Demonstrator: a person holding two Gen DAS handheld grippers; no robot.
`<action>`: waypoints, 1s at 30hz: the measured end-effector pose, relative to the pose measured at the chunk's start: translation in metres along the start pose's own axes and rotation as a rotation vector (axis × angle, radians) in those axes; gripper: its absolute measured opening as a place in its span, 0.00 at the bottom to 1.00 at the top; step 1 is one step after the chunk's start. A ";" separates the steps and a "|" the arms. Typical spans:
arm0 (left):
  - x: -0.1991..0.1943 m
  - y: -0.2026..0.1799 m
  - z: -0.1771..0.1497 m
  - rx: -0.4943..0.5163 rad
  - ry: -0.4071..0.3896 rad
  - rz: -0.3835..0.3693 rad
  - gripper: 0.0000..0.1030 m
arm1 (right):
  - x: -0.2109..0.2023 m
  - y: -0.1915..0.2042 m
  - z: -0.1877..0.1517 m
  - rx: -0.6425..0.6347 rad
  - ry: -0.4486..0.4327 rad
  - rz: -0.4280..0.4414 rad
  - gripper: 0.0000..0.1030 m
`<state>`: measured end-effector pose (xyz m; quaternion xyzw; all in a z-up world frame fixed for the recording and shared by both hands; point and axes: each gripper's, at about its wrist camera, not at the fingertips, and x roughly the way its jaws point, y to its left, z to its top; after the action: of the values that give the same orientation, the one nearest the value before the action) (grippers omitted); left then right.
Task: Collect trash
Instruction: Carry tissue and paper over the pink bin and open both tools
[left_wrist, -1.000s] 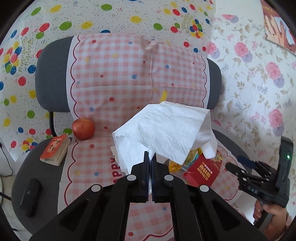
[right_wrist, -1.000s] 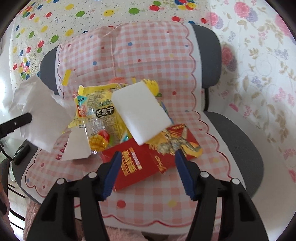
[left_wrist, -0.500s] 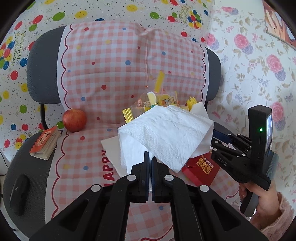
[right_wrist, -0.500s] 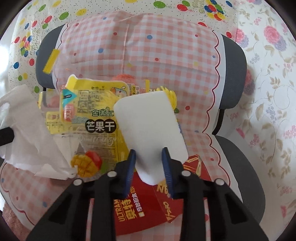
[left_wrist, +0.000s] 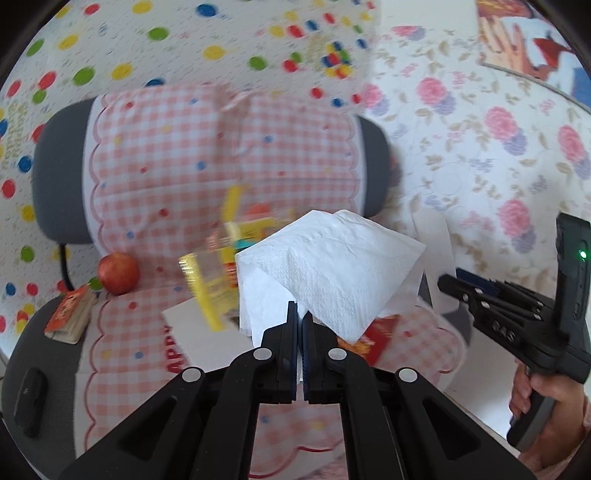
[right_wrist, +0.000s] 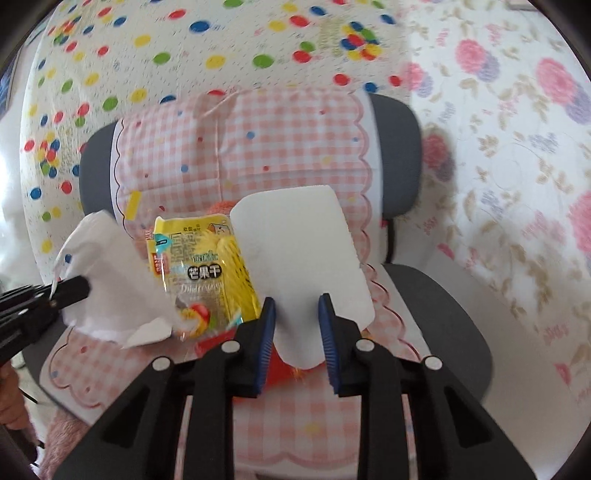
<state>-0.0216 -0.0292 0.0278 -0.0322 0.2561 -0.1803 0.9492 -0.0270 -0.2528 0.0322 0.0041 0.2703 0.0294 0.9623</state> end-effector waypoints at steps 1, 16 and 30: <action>-0.001 -0.010 -0.003 0.011 0.000 -0.029 0.02 | -0.009 -0.004 -0.006 0.014 0.005 -0.008 0.23; 0.023 -0.127 -0.095 0.181 0.169 -0.377 0.02 | -0.100 -0.048 -0.129 0.167 0.147 -0.261 0.25; 0.058 -0.186 -0.148 0.276 0.337 -0.479 0.03 | -0.114 -0.095 -0.203 0.352 0.279 -0.339 0.26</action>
<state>-0.1093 -0.2190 -0.0995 0.0676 0.3682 -0.4343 0.8193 -0.2241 -0.3557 -0.0841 0.1218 0.3980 -0.1790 0.8915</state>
